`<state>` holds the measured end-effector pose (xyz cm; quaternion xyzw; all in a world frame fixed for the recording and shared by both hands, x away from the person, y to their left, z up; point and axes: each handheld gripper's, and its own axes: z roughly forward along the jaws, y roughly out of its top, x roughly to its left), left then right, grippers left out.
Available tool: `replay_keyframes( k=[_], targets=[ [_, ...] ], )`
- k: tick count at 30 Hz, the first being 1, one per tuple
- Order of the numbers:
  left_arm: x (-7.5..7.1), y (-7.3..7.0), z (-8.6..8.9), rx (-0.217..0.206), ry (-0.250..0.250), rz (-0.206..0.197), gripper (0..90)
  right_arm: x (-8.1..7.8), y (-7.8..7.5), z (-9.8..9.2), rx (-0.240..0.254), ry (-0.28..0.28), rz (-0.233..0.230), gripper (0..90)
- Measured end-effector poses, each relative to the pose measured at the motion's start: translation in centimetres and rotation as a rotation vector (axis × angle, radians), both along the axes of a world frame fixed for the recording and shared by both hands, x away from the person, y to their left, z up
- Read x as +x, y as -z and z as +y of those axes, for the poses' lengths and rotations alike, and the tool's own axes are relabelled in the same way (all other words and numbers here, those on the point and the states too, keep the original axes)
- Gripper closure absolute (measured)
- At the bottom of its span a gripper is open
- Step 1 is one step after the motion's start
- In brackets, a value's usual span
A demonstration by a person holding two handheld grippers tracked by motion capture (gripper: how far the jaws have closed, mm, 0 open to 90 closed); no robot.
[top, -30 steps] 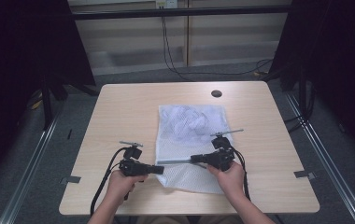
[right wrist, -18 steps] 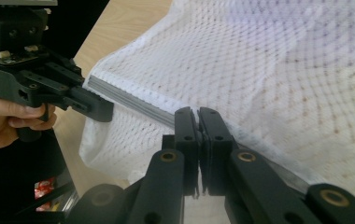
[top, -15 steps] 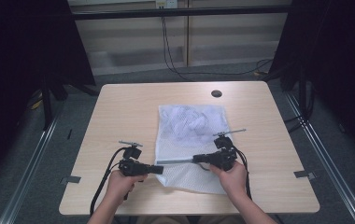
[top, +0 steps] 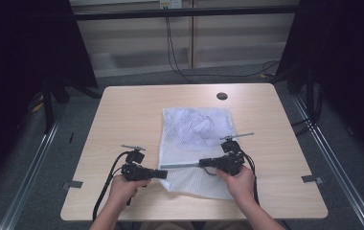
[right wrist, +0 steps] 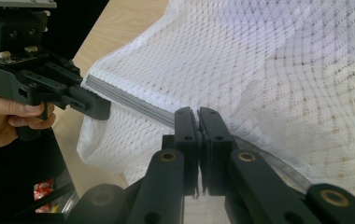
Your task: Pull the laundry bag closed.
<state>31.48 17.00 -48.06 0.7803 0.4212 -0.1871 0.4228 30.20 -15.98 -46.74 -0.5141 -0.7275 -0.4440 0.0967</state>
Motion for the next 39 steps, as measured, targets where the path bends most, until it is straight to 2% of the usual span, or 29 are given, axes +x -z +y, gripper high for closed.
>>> replay_keyframes(
  k=[7, 8, 16, 39],
  targets=[
    [0.0, -0.1, 0.1, 0.004, -0.007, -0.004, 88.2, 0.0, 0.1, -0.4, -0.005, 0.010, 0.001, 87.2],
    [0.0, -0.1, 0.2, 0.011, -0.009, -0.014, 88.2, 0.0, 0.2, -0.5, -0.004, 0.011, 0.000, 87.2],
    [0.0, -0.1, 0.1, 0.008, -0.006, -0.011, 88.2, 0.0, 0.3, -1.3, -0.005, 0.025, 0.006, 87.2],
    [0.0, -0.1, 0.2, 0.009, -0.002, -0.008, 88.2, -0.1, 0.3, -1.5, -0.015, 0.022, -0.002, 87.2]
  ],
)
